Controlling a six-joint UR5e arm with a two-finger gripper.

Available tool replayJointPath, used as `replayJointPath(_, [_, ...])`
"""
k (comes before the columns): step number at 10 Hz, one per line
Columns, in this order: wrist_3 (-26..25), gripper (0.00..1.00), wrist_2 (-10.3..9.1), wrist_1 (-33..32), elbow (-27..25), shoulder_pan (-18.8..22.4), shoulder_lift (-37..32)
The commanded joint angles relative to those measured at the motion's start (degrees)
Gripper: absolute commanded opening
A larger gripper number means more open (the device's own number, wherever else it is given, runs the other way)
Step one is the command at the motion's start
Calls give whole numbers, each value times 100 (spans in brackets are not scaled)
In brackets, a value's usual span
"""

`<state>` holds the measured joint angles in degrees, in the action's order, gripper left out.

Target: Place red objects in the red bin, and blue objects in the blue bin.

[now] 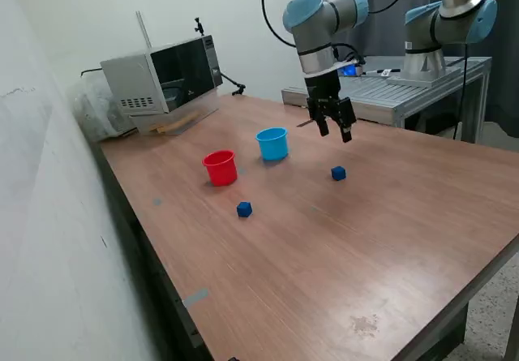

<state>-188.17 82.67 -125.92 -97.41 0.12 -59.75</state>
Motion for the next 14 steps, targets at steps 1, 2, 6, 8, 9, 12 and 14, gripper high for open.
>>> replayJointPath(1, [88,100,-84,-538,-6,14,252])
replayJointPath(2, [97,100,-84,-678,-6,14,375])
replayJointPath(6, [132,100,-75,-845,-50,23,674])
replayJointPath(8, [132,100,-58,-960,-76,23,797])
replayJointPath(9, [132,100,-40,-978,-85,14,815])
replayJointPath(12, [132,0,3,-978,-76,23,833])
replayJointPath(14, [132,0,100,-987,-94,49,842])
